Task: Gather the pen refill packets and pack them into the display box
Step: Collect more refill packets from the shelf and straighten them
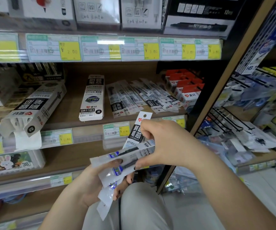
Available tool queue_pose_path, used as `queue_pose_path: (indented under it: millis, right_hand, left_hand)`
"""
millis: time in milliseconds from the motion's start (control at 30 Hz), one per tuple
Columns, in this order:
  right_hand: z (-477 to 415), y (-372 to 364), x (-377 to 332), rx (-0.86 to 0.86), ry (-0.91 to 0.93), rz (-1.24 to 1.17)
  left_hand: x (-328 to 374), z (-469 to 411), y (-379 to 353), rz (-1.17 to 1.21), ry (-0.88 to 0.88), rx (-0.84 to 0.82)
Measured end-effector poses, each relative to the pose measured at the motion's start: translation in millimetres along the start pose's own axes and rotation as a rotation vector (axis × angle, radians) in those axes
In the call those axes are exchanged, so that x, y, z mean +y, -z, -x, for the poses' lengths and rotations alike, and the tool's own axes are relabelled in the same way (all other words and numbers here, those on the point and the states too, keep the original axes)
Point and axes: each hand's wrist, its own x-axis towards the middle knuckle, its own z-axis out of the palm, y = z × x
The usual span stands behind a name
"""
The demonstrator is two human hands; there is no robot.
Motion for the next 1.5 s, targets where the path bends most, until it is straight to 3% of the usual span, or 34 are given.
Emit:
queue_pose_path:
  millis: [133,333,467,567,667,767,867,1000,1200,1500]
  right_hand:
    - [-3.0,0.5,0.3,0.160,-0.003,-0.074]
    - [-8.0,-18.8,22.6,0.978,-0.086,-0.114]
    - [-6.1,-22.3,30.1,1.160,-0.165,-0.139]
    - [0.3,-34.6,22.9,1.064,-0.325,-0.471]
    - [3.2,-58.0,0.7,0.693,-0.510,-1.056]
    - [-0.9,-72.2,-15.4,0.539,-0.465,-1.329]
    - [-4.4,-64.4,-22.8,0.533,-0.457,-1.370]
    - [-6.9,-61.8,-20.4,0.527,-0.422,-1.309]
    - [-3.5,-65.2,-24.7,0.318,-0.368,-1.368]
    - [-1.8,-67.4,-23.2,0.461,-0.350,-1.262]
  left_hand:
    - [-3.2,-0.9,4.5,-0.169,-0.050,0.000]
    - [1.1,0.5,-9.0,-0.369,-0.136,0.087]
    - [2.4,-3.0,-13.2,-0.426,-0.228,0.249]
    - [3.0,-6.2,-16.9,-0.395,-0.309,0.344]
    - [3.5,-9.1,-22.0,-0.372,-0.360,0.378]
    - [1.9,-11.9,-26.7,-0.409,-0.347,0.358]
    - [0.5,-12.3,-28.4,-0.393,-0.343,0.384]
    - [-0.4,-14.0,-27.0,-0.240,-0.338,0.614]
    - [2.3,-15.7,-27.7,-0.393,-0.457,0.635]
    - [0.0,-15.8,-22.6,-0.397,-0.509,0.628]
